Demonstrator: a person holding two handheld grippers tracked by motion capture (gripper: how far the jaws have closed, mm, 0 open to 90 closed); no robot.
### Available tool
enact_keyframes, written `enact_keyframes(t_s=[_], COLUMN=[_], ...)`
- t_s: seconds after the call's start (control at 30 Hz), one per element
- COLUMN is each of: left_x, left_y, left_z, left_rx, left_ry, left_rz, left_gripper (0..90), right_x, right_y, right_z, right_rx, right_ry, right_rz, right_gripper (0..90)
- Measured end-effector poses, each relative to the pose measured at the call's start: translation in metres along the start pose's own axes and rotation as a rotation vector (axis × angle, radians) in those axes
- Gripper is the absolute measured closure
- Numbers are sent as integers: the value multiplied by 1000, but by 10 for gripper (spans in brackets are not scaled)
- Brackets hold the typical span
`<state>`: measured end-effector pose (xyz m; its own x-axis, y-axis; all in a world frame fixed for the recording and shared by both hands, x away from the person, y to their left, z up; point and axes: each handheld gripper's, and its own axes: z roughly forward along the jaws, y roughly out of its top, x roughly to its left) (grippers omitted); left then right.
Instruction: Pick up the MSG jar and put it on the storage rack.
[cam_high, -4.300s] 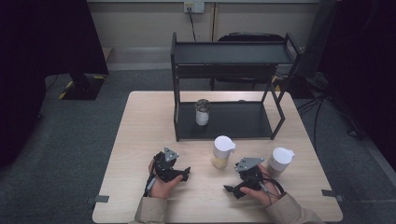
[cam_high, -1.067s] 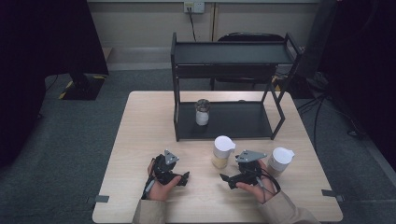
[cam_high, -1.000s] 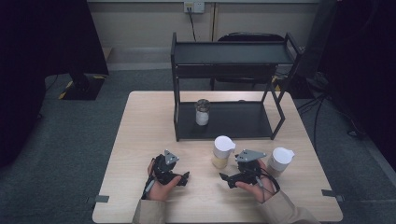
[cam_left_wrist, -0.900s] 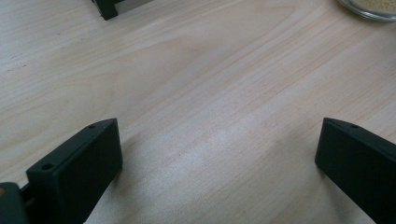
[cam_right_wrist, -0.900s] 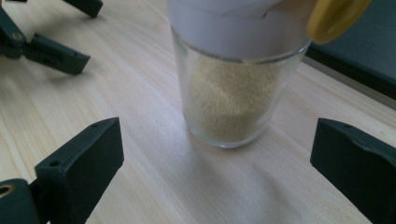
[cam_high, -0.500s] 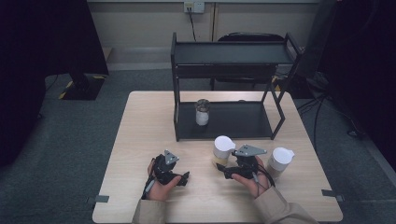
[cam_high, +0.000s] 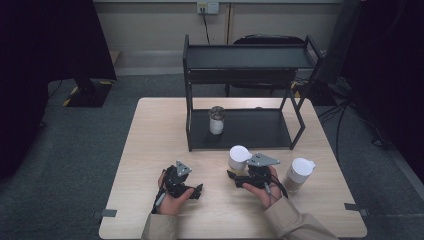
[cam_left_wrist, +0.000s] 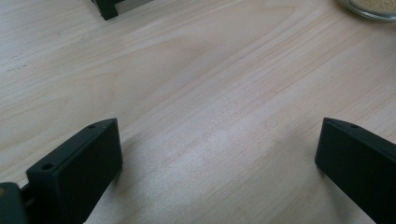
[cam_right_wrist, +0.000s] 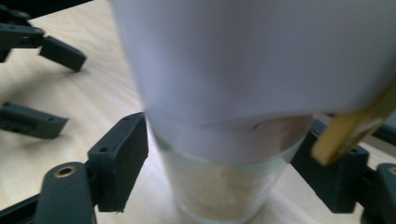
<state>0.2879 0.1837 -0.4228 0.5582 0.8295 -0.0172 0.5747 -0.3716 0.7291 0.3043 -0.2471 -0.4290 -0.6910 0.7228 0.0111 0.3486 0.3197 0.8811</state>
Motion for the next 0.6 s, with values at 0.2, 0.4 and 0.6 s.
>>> enact_keyframes(t_s=[0.2, 0.4, 0.6], left_x=[0, 0, 0], left_y=[0, 0, 0], left_z=[0, 0, 0], left_rx=[0, 0, 0], left_ry=[0, 0, 0], left_rz=[0, 0, 0], left_gripper=[0, 0, 0], right_x=[-3, -5, -7], right_y=[-1, -2, 1], right_z=[4, 5, 5], right_rx=[-17, -23, -14], right_ry=[10, 19, 25], right_rz=[-10, -16, -27], right_gripper=[300, 305, 308])
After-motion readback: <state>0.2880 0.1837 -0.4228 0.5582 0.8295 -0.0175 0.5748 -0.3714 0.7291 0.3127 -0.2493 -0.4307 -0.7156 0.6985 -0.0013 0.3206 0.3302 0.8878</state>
